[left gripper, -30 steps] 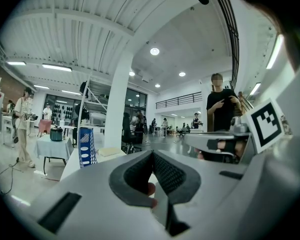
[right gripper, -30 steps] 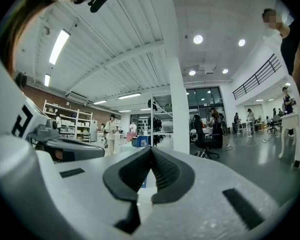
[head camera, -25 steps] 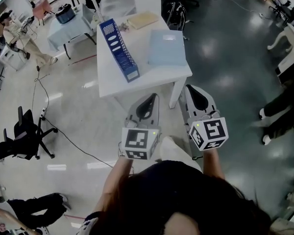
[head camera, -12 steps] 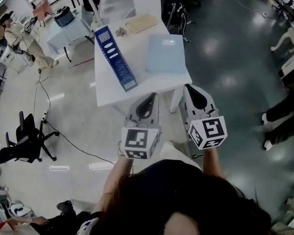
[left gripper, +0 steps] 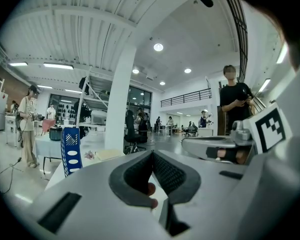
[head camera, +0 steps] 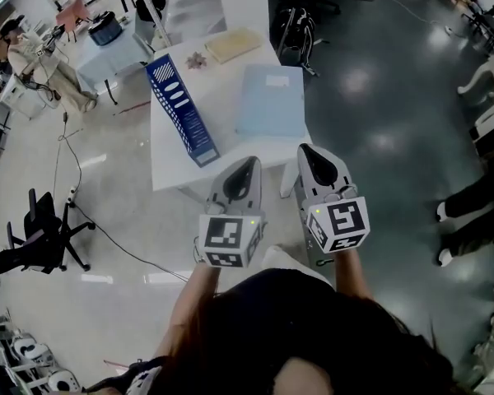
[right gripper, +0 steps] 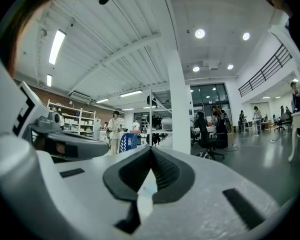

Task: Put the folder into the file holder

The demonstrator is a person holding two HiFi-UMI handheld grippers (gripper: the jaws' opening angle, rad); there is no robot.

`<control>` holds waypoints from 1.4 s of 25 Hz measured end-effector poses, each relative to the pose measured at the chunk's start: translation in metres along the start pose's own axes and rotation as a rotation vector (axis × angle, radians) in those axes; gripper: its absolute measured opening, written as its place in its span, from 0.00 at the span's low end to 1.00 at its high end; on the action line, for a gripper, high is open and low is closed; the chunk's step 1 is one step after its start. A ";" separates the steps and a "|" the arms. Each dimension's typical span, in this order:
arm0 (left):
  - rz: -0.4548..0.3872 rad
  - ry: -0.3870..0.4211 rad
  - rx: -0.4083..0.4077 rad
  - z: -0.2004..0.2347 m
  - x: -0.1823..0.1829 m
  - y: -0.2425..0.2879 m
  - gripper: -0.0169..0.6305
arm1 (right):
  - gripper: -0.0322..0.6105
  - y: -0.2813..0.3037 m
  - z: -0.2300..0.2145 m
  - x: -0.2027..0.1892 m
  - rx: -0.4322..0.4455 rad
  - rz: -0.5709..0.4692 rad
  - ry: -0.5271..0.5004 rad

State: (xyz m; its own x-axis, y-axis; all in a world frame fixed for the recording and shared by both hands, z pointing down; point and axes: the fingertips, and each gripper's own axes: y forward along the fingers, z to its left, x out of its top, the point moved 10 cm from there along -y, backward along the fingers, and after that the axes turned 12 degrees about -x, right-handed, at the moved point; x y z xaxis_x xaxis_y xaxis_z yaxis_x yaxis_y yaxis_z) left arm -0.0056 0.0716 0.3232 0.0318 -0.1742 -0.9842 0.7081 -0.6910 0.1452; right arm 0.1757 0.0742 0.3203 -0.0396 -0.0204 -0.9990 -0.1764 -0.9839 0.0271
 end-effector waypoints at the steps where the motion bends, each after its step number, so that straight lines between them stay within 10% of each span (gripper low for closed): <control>1: 0.002 0.001 0.003 0.000 0.000 0.004 0.04 | 0.05 0.003 -0.002 -0.001 0.004 -0.003 -0.001; 35: -0.007 0.014 -0.055 0.087 0.008 0.090 0.04 | 0.05 0.113 -0.037 -0.020 -0.158 0.041 0.030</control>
State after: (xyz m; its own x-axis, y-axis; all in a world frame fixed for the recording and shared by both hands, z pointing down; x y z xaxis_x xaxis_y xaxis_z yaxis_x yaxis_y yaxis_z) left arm -0.0030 -0.0529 0.3368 0.0367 -0.1597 -0.9865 0.7462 -0.6523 0.1333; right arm 0.1926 -0.0433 0.3423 -0.0140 -0.0638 -0.9979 -0.0179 -0.9978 0.0640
